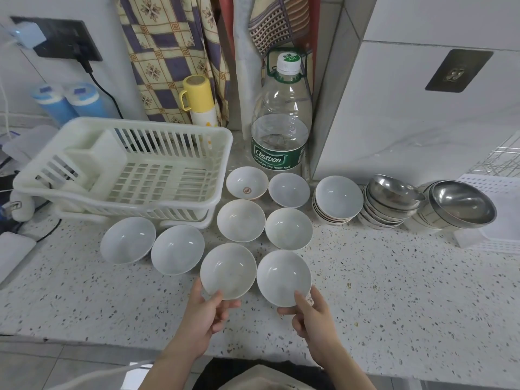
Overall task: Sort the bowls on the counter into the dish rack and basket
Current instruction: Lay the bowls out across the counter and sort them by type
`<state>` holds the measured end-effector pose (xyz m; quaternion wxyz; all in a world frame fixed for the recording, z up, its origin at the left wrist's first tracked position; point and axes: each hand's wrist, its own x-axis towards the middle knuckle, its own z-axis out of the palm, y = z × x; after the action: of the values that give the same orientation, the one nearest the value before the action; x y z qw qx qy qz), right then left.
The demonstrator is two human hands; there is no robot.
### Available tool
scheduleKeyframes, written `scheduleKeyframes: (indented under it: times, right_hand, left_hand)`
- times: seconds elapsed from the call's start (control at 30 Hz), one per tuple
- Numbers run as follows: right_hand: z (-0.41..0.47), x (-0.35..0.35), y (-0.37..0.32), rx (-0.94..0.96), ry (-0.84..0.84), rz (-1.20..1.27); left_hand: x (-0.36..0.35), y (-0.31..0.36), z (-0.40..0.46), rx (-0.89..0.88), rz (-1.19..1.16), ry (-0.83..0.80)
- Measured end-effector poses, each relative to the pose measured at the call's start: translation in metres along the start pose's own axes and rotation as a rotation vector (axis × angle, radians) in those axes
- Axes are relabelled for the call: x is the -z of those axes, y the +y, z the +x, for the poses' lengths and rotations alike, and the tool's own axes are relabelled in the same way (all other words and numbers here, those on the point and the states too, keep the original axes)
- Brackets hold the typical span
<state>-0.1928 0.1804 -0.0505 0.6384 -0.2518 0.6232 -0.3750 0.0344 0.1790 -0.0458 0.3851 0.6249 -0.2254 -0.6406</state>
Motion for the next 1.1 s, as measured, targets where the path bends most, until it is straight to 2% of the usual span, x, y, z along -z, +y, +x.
scheduleKeyframes:
  times: [0.53, 0.77, 0.93, 1.1]
  right_hand:
    - [-0.011, -0.009, 0.005, -0.04, 0.205, -0.016]
    - [-0.025, -0.016, 0.004, -0.06, 0.268, 0.11]
    - [-0.04, -0.01, 0.001, -0.055, 0.357, 0.198]
    - [-0.057, 0.003, 0.003, -0.035, 0.468, 0.274]
  left_hand:
    - [0.003, -0.002, 0.0, -0.018, 0.013, -0.002]
    - [0.015, -0.003, -0.012, 0.024, 0.075, 0.165]
    - [0.029, -0.006, -0.027, -0.08, 0.011, 0.331]
    - [0.024, 0.001, -0.03, -0.174, -0.067, 0.324]
